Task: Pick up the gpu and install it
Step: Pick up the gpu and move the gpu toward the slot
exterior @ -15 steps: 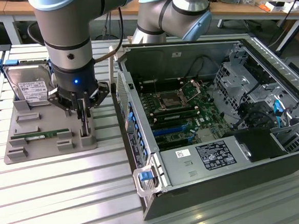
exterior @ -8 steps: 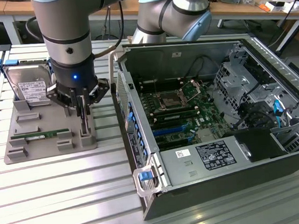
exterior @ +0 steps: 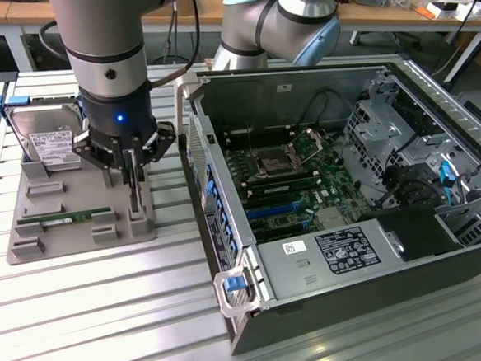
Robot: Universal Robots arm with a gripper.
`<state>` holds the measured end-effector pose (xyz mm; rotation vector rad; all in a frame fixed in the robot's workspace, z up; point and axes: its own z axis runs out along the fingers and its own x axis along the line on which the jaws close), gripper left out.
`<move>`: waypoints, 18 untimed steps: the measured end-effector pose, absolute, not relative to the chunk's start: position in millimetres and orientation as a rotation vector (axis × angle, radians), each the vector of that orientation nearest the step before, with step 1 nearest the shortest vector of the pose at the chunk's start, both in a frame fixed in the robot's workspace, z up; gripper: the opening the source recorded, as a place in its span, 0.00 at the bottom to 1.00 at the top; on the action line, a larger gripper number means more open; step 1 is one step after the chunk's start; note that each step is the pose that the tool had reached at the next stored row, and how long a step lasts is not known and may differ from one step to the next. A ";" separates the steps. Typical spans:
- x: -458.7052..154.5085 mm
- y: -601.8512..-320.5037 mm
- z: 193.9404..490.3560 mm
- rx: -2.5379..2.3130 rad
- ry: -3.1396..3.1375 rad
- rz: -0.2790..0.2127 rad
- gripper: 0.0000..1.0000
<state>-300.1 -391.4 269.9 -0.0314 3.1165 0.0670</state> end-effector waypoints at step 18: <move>-300.2 -391.4 302.6 -0.031 3.117 0.067 0.27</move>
